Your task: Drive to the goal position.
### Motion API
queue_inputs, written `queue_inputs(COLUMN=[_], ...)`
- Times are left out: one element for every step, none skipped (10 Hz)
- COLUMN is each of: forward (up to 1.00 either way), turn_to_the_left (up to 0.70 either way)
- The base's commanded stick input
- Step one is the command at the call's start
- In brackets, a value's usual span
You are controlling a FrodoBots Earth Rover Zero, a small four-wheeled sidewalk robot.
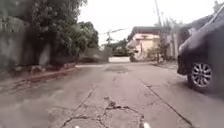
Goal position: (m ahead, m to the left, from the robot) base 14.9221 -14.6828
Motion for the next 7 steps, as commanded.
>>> queue_inputs(forward=[0.85, 0.85, 0.85, 0.85, 0.85, 0.85, 0.85], turn_to_the_left=[0.01, 0.01, 0.01, 0.01, 0.01, 0.01, -0.33])
